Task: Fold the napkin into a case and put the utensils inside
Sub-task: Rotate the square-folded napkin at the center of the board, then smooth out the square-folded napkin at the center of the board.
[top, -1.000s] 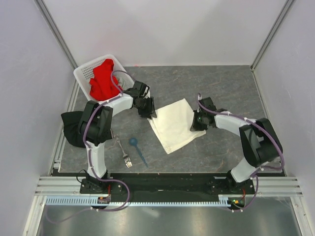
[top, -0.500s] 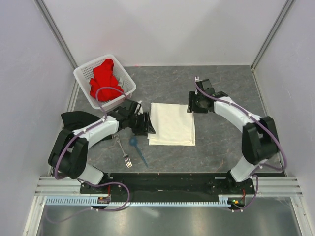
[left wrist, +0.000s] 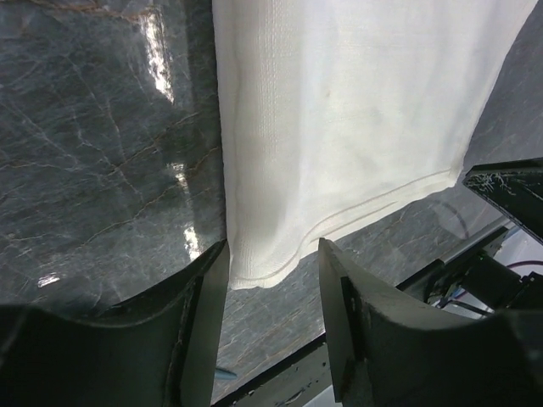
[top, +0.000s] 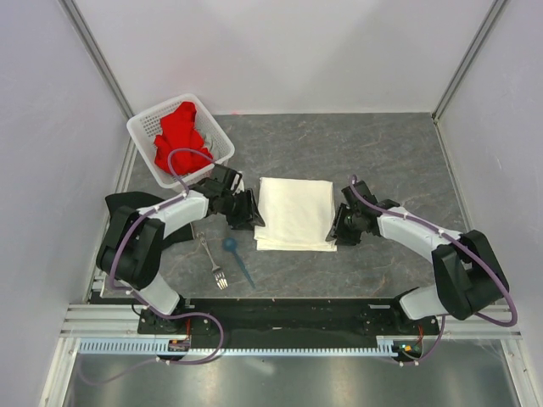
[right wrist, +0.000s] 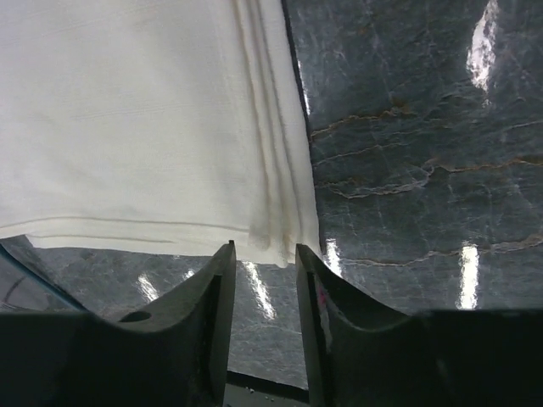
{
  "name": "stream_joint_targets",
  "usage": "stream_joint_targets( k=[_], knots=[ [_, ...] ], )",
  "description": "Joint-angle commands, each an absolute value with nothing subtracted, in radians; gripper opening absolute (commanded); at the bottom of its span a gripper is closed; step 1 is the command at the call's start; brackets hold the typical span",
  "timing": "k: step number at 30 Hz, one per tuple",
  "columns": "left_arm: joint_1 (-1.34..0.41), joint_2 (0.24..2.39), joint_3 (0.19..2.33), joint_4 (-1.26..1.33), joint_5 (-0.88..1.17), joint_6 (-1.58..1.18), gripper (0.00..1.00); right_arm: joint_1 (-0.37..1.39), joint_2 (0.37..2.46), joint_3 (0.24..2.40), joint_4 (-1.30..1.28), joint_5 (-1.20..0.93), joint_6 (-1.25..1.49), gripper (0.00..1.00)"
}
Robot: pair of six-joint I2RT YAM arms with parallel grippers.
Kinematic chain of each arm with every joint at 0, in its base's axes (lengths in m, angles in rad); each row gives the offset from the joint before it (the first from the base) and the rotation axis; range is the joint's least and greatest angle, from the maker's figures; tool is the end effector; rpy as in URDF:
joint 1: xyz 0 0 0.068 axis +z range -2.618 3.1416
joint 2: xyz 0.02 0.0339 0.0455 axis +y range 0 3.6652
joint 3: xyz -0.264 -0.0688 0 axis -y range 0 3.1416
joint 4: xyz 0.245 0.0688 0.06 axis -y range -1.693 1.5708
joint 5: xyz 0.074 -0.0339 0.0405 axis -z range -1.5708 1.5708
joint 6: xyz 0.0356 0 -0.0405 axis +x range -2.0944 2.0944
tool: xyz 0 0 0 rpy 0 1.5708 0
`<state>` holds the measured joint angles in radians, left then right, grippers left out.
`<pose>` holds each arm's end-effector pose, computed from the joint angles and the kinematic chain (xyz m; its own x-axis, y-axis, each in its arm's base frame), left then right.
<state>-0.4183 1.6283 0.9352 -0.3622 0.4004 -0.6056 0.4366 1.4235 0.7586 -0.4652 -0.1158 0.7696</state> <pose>0.2819 -0.1405 0.1738 -0.9665 -0.1440 -0.2122 -0.0007 0.8289 -0.5594 0.2318 0.1127 0.1718 -0.9120 0.3372 -0.2336 0.2366 0.8976 0.3719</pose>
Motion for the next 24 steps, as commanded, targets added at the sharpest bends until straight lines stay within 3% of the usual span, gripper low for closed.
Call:
stream_joint_targets(
  k=[1,8,24],
  knots=[
    [-0.419,1.628,0.899,-0.315,0.446,-0.594,0.52,0.442,1.379,0.723,-0.41,-0.103,0.88,0.39],
    [-0.42,1.621,0.858,-0.281,0.472,-0.604,0.48,0.457,1.382,0.704,-0.391,-0.087,0.917,0.33],
    [-0.42,1.605,0.836,-0.265,0.486,-0.606,0.46,0.463,1.396,0.71,-0.425,-0.038,0.905,0.36]
  ],
)
